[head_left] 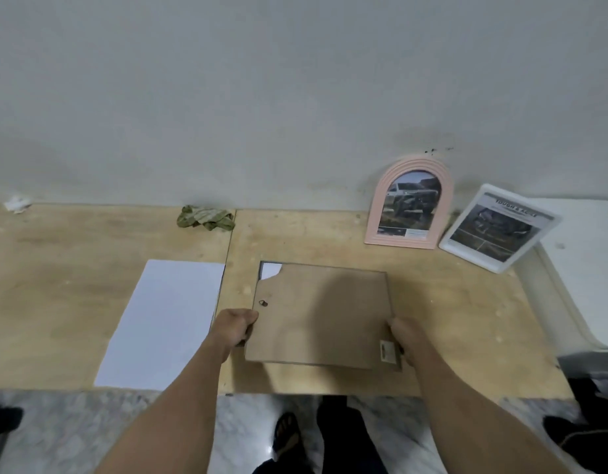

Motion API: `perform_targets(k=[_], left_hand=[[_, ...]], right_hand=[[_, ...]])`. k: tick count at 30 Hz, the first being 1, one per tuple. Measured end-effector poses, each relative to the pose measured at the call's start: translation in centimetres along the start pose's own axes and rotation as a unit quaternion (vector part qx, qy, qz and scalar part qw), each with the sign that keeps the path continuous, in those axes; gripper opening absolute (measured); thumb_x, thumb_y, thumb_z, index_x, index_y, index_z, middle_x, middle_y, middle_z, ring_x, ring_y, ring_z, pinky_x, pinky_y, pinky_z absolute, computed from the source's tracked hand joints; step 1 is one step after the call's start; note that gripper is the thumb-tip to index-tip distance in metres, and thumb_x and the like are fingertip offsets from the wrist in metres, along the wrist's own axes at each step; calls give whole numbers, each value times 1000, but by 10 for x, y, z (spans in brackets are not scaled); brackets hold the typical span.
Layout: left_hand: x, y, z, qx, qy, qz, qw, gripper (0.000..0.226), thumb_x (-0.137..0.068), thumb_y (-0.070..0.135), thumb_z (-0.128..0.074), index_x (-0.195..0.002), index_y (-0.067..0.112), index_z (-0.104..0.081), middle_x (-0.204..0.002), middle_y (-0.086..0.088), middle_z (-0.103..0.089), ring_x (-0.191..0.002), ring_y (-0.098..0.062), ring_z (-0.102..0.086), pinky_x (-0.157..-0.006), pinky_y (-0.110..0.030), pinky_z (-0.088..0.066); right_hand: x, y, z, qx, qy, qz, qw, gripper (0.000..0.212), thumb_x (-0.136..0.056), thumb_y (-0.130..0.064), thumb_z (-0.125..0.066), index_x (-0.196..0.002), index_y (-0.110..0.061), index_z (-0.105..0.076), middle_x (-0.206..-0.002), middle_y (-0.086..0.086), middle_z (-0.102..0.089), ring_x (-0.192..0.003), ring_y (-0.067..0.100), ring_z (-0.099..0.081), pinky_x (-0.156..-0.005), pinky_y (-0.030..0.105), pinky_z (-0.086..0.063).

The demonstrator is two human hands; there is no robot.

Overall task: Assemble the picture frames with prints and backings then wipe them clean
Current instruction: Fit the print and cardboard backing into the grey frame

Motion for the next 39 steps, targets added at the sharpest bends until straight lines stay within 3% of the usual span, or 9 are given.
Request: perform_targets(k=[4,6,8,11,14,17,21,30,39], left_hand=[[-17,-36,-11,-40,41,9,998,25,-89,19,-67,-67,19,-77,-70,-9,-72,-73,-35,-63,-70,-36,-46],[-34,-52,-13,-57,61,10,996,13,-83,26,-70,-82,16,-79,-95,-13,-75,-98,-40,-66,-83,-44,-54],[-23,-43,-15,-97,77,8,992,13,-77,27,-71,-80,16,-77,-92,-10,-76,-98,-36,-68,-88,-43,-54],[-8,-23,-20,-196,114,-22,974,16,-85,25,-64,-70,21,-70,-81,-2,-71,-83,-28,-65,-76,-34,-53],[-15,4,-29,-256,150,-104,949,21,-91,27,-56,-95,14,-72,-102,-9,-66,-96,-32,-62,-73,-31,-44],[-34,25,-46,-320,97,-164,928,34,-91,28,-55,-119,11,-66,-122,-10,-57,-115,-32,-51,-86,-36,-44],[-54,37,-66,-434,49,-134,890,45,-88,37,-53,-124,12,-58,-135,-6,-48,-122,-30,-42,-96,-40,-42],[-77,59,-72,-368,78,-11,926,74,-87,70,-44,-138,17,-51,-142,-8,-43,-134,-34,-32,-106,-48,-31],[-69,56,-73,-213,115,12,970,61,-91,63,-48,-129,18,-62,-139,-15,-53,-136,-33,-35,-110,-49,-25]], right_hand=[[10,13,-5,85,22,16,996,37,-94,-18,-46,-119,5,-60,-121,23,-60,-109,37,-59,-85,40,-49],[27,13,-7,73,59,39,995,26,-93,-13,-48,-101,6,-65,-102,24,-64,-94,39,-61,-78,42,-49],[38,12,-8,74,91,68,991,23,-92,-9,-47,-90,5,-65,-90,25,-63,-76,36,-58,-68,41,-47],[42,14,-11,107,95,106,984,25,-93,-9,-44,-98,1,-66,-88,18,-61,-74,32,-55,-66,36,-45],[41,29,-11,131,54,128,982,17,-90,-20,-55,-103,-12,-62,-94,8,-61,-80,23,-57,-68,33,-47],[33,59,-15,221,5,144,964,59,-75,-41,-69,-128,-22,-52,-118,5,-59,-99,23,-59,-79,39,-54],[55,54,-14,333,-11,190,923,103,-65,-55,-78,-146,-14,-29,-137,5,-40,-121,26,-44,-98,34,-43],[52,41,-10,380,32,221,898,113,-58,-65,-78,-147,-20,-22,-142,-2,-35,-129,21,-37,-101,35,-34],[51,46,-11,359,33,191,913,116,-57,-58,-82,-147,-22,-18,-141,2,-33,-130,23,-34,-103,38,-32]])
Point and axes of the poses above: each hand's wrist, its own x-axis away from the middle knuckle, its own z-axis out of the back of the hand, y = z × x, the point moved 3 cm from there along -x, towards the middle knuckle
